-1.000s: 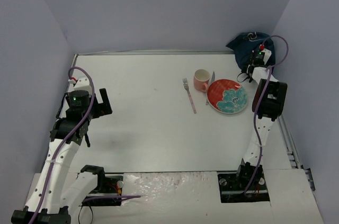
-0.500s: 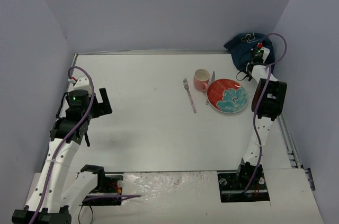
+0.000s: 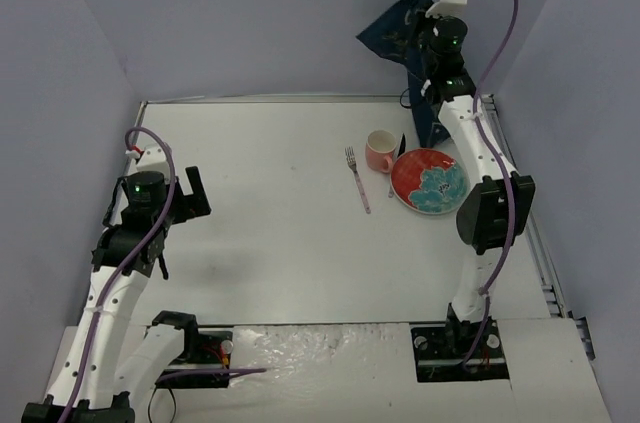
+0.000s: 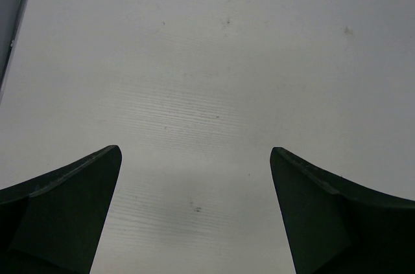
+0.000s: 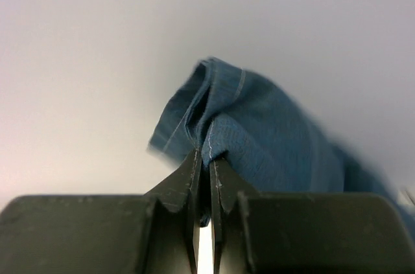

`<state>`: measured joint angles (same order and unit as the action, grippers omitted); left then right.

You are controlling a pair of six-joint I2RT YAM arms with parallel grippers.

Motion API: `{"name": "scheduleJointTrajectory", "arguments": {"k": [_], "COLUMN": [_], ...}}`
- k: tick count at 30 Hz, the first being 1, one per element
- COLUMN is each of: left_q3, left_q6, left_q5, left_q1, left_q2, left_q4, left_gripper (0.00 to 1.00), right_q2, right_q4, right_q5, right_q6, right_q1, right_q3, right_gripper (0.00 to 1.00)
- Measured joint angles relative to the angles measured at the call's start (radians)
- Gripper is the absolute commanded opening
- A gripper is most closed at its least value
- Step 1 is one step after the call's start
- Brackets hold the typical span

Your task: Set the dinner table for one person

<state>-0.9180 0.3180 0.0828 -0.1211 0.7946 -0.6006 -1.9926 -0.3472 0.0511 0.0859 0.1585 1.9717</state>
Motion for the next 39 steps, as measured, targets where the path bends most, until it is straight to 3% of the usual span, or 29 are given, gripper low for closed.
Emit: {"name": "scheduleJointTrajectory", "arguments": {"k": [8, 13, 16, 23, 28, 33, 39], "left_q3": [0.000, 0.000, 0.000, -0.046, -0.069, -0.039, 0.062], "left_q6": [0.000, 0.002, 0.012, 0.065, 0.119, 0.173, 0.229], "left_q5": [0.007, 0.022, 0.035, 0.115, 0.223, 0.251, 0.201], "left_q1": [0.000, 0.001, 0.001, 0.001, 0.001, 0.001, 0.001], "left_q2": [-0.029, -0.049, -0.063, -0.138, -0.251, -0.354, -0.259], "left_q4": [-0.001, -0.002, -0.009, -0.128, -0.208, -0.233, -0.224], "left_gripper": [0.97, 0.97, 0.97, 0.97, 0.97, 0.97, 0.97], "right_q2": [-0.030, -0.031, -0.011, 0.073, 0.033, 0.005, 0.129], "right_q4": [-0.030, -0.008, 0.023, 0.157, 0.222, 0.250, 0.262], "right_q5": [-0.360, -0.589, -0.685, -0.696, -0.653, -0.617, -0.506], "right_q6": [-0.038, -0.079, -0.135, -0.247, -0.248, -0.223, -0.187], "right_q1": [0.217, 0.418, 0.530, 0.724, 0.809, 0.906, 0.958], "right_q3": [0.315, 0.375, 0.284, -0.301, -0.566, -0.666, -0.721], "right_gripper": [0.00, 0.00, 0.00, 0.02, 0.39, 0.75, 0.91]}}
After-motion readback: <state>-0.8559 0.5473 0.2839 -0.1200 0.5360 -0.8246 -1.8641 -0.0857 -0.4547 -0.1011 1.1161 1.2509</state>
